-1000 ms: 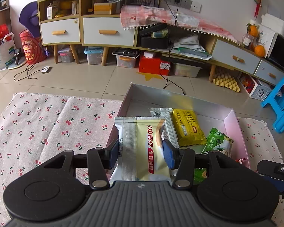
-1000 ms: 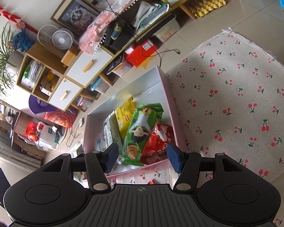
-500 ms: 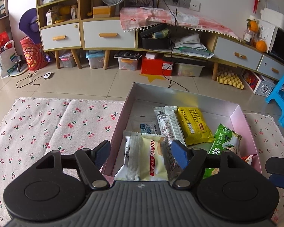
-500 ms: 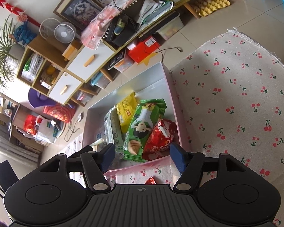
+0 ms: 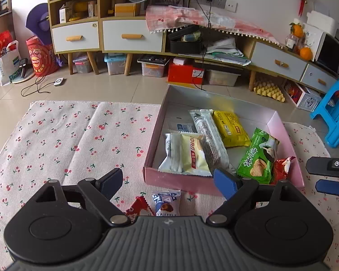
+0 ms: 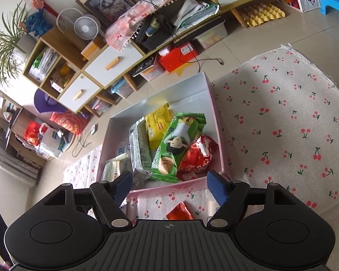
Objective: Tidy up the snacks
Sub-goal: 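Open both tools to drop the packets into the box, then withdraw both tools from the box back over the snack pile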
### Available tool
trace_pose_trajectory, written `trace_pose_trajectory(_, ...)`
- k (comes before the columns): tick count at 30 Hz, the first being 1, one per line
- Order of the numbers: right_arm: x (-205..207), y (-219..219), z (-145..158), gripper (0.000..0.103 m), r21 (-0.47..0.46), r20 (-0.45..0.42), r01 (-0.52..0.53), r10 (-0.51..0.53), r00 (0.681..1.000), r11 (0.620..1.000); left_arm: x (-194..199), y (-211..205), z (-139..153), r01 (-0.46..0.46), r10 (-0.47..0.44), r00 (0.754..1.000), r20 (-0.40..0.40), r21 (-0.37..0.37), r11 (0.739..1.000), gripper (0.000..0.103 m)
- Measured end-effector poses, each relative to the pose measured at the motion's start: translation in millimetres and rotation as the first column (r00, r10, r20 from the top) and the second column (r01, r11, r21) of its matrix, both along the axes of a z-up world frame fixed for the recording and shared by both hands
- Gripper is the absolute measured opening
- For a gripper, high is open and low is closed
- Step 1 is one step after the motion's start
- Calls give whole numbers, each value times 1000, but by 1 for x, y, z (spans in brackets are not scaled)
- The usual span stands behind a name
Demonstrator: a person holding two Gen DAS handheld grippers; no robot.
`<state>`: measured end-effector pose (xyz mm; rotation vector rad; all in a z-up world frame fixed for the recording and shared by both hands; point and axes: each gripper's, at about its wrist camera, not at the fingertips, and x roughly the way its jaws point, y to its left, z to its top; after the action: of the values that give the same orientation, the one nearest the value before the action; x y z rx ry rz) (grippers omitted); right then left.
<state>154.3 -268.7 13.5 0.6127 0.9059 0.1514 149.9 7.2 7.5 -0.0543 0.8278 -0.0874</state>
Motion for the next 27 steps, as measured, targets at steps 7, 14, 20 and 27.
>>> trace_pose_trajectory(7, -17, 12, 15, 83, -97, 46, -29, 34, 998, 995, -16, 12, -1, 31, -31, 999, -26, 1, 1000, 96)
trace_pose_trajectory(14, -36, 25, 22, 83, -230, 76, -66, 85, 993, 971, -33, 19, -6, 62, -61, 997, -36, 17, 998, 102)
trace_pose_trajectory(20, -55, 36, 17, 92, -343, 87, -84, 121, 989, 936, -51, 29, -11, 91, -90, 995, -33, 44, 995, 102)
trace_pose_trajectory(27, -72, 38, 10, 92, -403, 84, -101, 146, 986, 910, -68, 40, -14, 114, -113, 993, -26, 43, 993, 102)
